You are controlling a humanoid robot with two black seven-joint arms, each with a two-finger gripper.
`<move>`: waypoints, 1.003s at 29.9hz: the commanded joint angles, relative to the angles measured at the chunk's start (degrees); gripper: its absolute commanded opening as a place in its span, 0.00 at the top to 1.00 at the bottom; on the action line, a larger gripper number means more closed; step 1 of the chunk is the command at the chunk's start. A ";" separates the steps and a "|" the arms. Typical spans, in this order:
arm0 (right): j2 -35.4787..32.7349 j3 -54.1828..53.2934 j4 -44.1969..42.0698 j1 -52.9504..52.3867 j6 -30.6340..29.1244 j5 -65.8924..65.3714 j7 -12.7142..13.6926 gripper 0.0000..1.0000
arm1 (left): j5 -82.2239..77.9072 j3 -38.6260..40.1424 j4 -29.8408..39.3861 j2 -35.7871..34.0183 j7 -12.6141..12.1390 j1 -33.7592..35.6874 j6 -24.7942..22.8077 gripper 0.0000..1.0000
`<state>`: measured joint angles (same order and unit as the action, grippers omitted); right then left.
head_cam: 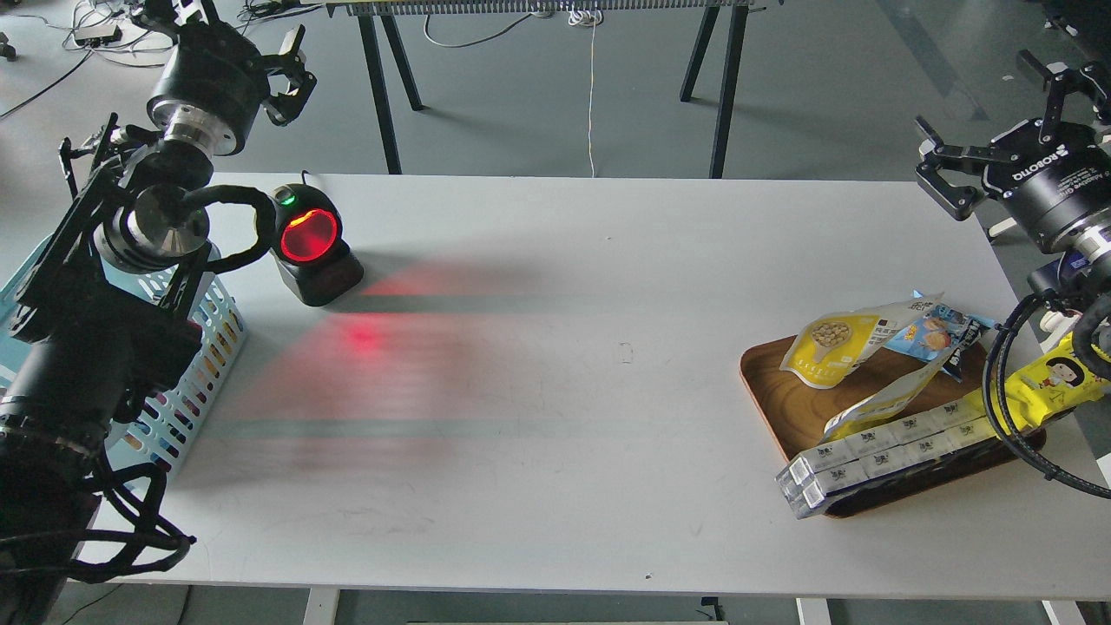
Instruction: Scan snack and place in basket
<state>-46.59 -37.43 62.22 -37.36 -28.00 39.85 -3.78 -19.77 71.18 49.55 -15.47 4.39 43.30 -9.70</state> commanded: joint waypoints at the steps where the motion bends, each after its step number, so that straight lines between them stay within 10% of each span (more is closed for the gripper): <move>1: 0.01 -0.01 0.01 0.00 0.00 -0.04 0.00 0.01 | -0.09 0.01 0.02 -0.26 0.00 0.03 -0.06 0.00; 30: -8.85 1.13 8.44 -0.44 0.75 -0.48 0.00 0.01 | 0.00 0.10 0.10 -0.44 -0.18 -0.06 -3.30 0.00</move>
<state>-51.31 -36.35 67.41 -37.53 -27.78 39.42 -3.78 -19.77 71.19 49.66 -15.91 4.04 43.24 -11.72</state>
